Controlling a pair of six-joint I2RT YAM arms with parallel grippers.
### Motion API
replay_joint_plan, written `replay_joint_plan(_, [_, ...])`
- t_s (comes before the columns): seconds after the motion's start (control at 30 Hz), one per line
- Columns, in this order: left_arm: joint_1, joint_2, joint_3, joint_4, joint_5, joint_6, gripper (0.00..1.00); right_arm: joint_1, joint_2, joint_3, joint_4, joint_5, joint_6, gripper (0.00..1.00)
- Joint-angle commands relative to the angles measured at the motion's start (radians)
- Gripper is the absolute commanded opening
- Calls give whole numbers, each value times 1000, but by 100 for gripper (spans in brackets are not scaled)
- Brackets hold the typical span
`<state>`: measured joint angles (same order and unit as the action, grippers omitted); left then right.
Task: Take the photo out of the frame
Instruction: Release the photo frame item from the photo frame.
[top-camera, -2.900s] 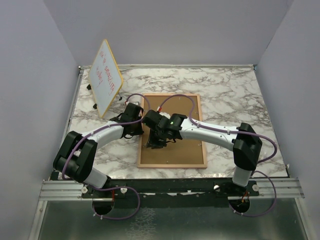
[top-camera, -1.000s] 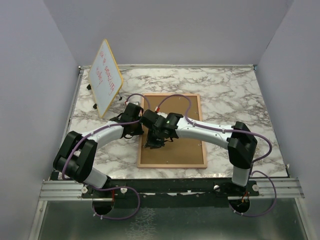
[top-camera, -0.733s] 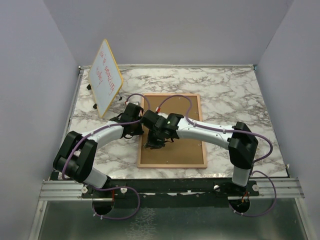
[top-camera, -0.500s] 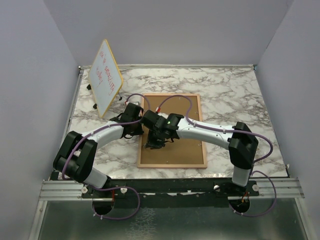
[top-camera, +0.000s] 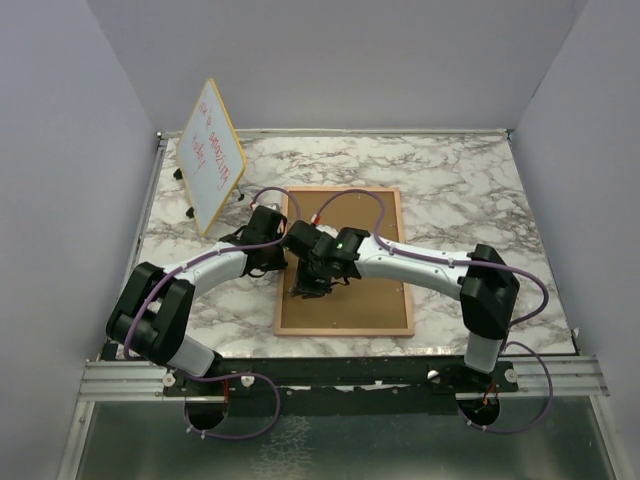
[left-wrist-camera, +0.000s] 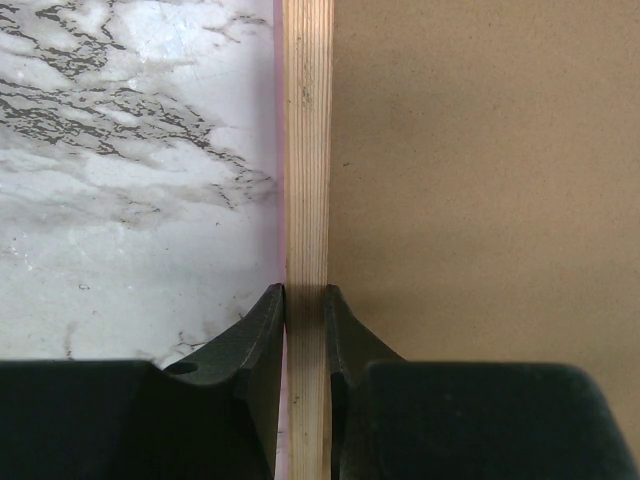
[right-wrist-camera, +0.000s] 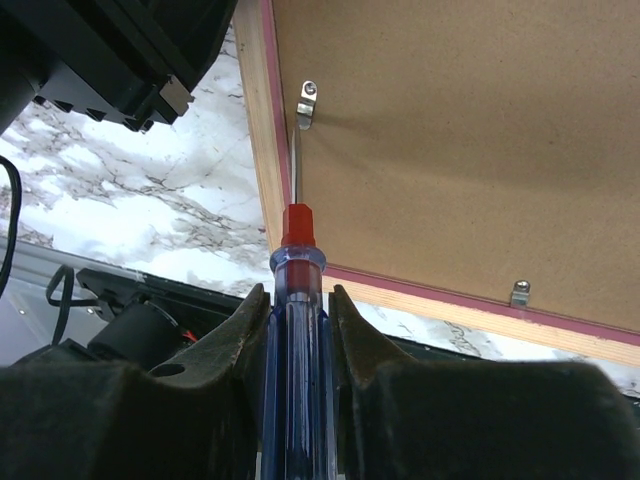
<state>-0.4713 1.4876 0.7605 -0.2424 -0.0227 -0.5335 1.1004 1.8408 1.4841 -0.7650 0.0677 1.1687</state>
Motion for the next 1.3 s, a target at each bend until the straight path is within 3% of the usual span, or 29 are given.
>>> replay_joint_plan(0.0, [-4, -10, -14, -6, 49, 0, 0, 6, -70, -60, 66, -21, -59, 0])
replay_joint_plan(0.3, [-4, -23, -11, -18, 50, -2, 8, 7, -303, -305, 199, 23, -133, 1])
replay_joint_plan(0.47, [-4, -36, -2, -42, 47, -5, 29, 7, -454, -445, 231, 65, -200, 1])
replay_joint_plan(0.53, [-4, -46, 10, -79, 38, 2, 38, 7, -488, -473, 232, 49, -297, 1])
replay_joint_plan(0.7, [-4, -118, -12, -124, 48, -4, 47, 7, -520, -451, 108, 48, -434, 1])
replay_joint_plan(1.03, [-8, -296, -134, -172, 126, -145, 52, 7, -509, -409, -50, -127, -585, 1])
replay_joint_plan(1.27, [-68, -331, -112, -314, 30, -218, 51, 7, -488, -382, -66, -170, -589, 1])
